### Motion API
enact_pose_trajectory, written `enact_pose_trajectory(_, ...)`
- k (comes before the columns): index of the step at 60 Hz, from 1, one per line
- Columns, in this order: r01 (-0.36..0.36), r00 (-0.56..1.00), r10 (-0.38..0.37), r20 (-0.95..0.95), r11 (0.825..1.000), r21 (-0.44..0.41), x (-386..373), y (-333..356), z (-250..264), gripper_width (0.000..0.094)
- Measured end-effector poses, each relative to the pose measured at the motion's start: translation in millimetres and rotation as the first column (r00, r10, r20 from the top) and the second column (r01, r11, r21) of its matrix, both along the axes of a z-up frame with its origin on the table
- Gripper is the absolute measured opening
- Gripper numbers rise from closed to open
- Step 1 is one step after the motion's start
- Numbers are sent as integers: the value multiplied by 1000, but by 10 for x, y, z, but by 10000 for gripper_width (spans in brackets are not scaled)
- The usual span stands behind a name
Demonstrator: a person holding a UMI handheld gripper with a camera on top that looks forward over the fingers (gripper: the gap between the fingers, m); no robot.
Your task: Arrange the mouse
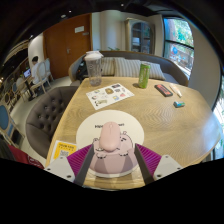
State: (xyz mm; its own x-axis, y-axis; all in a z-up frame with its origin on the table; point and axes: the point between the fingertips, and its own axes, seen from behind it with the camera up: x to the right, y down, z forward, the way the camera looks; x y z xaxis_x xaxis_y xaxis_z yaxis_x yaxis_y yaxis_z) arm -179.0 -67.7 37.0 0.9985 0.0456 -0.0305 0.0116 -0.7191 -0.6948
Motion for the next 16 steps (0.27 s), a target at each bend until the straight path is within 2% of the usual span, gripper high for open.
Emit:
enact_pose_trajectory(7,-1,1000,0,-16,999,-39,117,-462,160,848)
enact_pose_trajectory(16,40,999,-41,-7,994,-99,494,-1117,225,851)
